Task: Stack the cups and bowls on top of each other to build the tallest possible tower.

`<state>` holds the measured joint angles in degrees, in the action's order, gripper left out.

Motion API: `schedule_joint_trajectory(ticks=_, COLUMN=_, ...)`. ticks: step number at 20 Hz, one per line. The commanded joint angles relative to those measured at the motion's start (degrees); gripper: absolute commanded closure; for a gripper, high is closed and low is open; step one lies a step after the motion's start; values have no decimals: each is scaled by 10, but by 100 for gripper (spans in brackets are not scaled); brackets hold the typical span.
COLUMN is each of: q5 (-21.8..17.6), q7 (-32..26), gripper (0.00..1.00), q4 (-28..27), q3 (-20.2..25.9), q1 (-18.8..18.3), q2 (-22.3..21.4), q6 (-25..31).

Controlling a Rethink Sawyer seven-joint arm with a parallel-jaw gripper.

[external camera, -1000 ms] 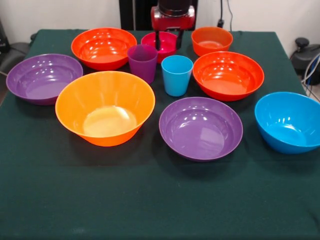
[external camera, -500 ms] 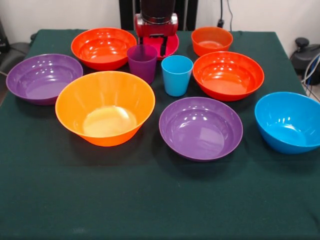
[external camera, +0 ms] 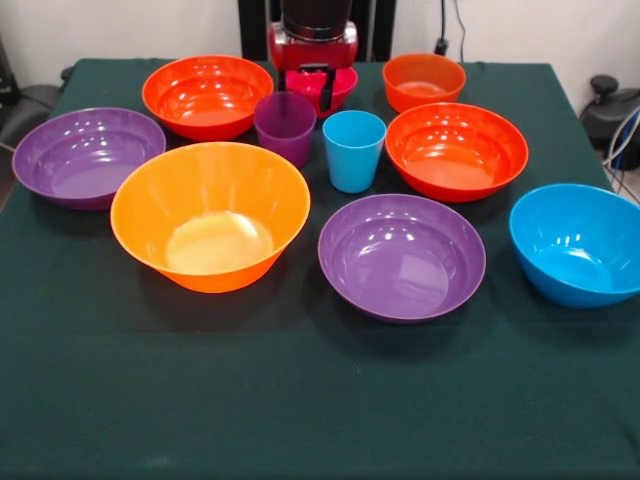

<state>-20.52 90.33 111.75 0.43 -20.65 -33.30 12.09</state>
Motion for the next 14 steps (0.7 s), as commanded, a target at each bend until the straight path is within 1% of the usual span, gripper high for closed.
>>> schedule_joint_trajectory(ticks=1, q5=5, q7=52, gripper=0, q4=6, q3=60, q1=22, q2=-51, q6=22)
schedule_joint_trajectory(ticks=4, q5=15, q7=50, gripper=0, q4=17, q3=59, q1=28, q2=-79, q6=54)
schedule_joint_trajectory(ticks=8, q5=26, q7=39, gripper=0, q4=26, q3=64, q1=26, q2=-118, q6=97)
schedule_joint_trajectory(ticks=11, q5=29, q7=33, gripper=0, q4=28, q3=67, q1=21, q2=-129, q6=110)
schedule_joint_trajectory(ticks=14, q5=27, q7=32, gripper=0, q4=29, q3=70, q1=17, q2=-126, q6=110)
